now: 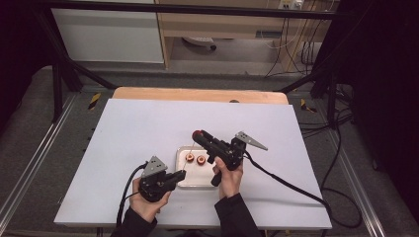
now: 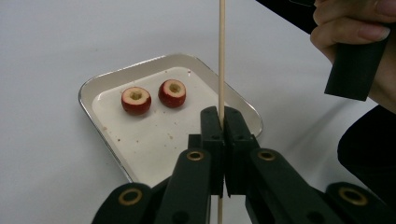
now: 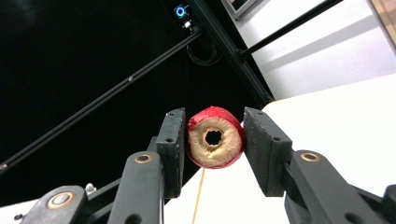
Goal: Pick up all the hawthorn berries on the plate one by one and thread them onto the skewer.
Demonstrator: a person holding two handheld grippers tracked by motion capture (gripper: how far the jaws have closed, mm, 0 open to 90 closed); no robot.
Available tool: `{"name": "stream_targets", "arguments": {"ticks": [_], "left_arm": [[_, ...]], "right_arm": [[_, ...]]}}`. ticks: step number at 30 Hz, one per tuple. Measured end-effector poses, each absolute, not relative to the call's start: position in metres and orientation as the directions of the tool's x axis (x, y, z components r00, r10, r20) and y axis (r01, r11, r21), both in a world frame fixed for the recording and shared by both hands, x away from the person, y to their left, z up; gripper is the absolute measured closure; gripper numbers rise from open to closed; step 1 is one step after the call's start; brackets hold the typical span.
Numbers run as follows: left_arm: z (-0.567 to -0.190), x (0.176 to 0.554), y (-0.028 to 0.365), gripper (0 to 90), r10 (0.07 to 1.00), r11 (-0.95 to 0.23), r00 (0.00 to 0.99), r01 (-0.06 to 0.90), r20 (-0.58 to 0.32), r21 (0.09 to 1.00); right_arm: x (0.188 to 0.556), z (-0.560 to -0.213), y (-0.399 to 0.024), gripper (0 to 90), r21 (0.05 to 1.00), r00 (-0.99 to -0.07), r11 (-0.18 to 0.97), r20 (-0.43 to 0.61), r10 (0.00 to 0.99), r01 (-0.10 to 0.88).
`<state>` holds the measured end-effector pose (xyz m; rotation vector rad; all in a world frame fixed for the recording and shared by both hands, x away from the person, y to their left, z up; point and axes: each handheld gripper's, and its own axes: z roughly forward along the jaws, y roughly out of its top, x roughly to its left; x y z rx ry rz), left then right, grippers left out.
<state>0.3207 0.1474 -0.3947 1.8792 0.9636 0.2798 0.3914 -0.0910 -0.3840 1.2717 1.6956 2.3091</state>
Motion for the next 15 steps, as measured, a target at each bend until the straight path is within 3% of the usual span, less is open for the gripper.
{"name": "stream_targets", "arguments": {"ticks": [15], "left_arm": [[-0.3970,0.3204,0.1469,88.5,0.720,-0.216,0.661,0.504,-0.212,0.836]], "right_arm": [[0.3868,-0.3882,-0.0884,61.0,0.809,-0.679,-0.376,0.585,0.444,0.452]]}}
